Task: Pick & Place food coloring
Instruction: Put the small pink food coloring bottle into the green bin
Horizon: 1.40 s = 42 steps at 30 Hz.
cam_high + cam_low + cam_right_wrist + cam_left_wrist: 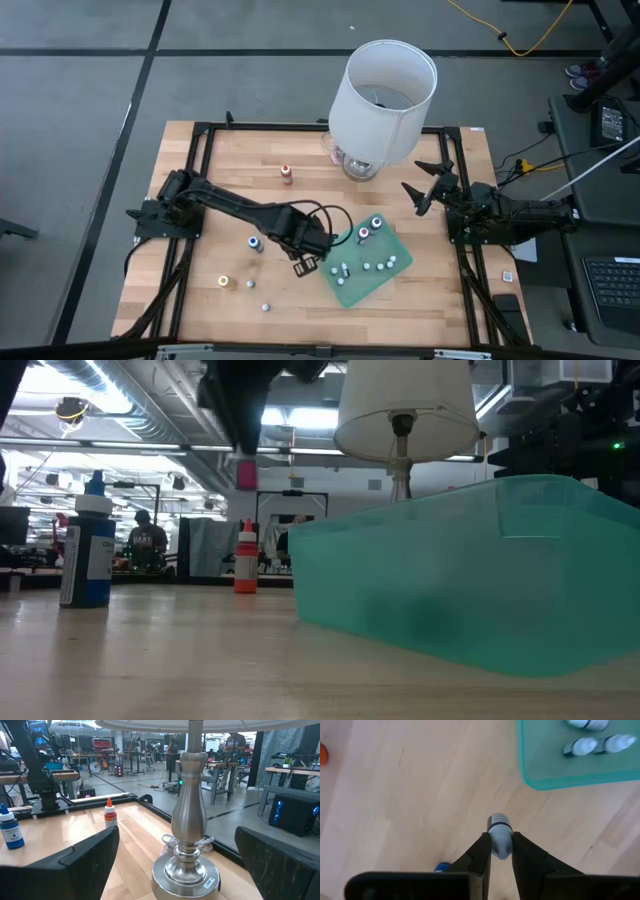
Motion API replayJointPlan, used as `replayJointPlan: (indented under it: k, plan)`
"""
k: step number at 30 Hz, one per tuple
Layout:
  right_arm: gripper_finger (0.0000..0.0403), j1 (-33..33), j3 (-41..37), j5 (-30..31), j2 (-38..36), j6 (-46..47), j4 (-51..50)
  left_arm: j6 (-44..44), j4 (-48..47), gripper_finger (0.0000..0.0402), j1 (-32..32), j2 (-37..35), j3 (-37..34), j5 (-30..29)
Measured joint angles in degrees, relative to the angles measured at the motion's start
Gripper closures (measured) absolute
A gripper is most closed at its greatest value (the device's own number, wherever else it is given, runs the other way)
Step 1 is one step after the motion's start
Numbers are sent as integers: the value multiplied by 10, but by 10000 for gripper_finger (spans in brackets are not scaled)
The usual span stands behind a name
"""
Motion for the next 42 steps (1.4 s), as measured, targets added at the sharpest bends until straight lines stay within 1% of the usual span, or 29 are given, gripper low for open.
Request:
replayJointPlan:
  k: [6, 9, 14, 23, 26, 29, 42]
  plan:
    - [6, 0, 0, 0, 0, 0, 0, 36, -32, 346, 7, 7, 55, 0]
    - [6, 0, 0, 0, 0, 0, 0, 58, -52, 346, 7, 23, 91, 0]
    - [6, 0, 0, 0, 0, 0, 0, 94, -56, 346, 5, 50, 151, 3]
    - [6, 0, 0, 0, 0, 0, 0, 149, -81, 346, -3, 138, 276, 3]
    - [6, 0, 0, 0, 0, 0, 0, 162, -83, 346, -6, 171, 307, 4]
    - [6, 0, 0, 0, 0, 0, 0, 166, -83, 346, -6, 195, 323, 4]
    - [6, 0, 0, 0, 0, 0, 0, 175, -71, 346, -6, 270, 323, -6]
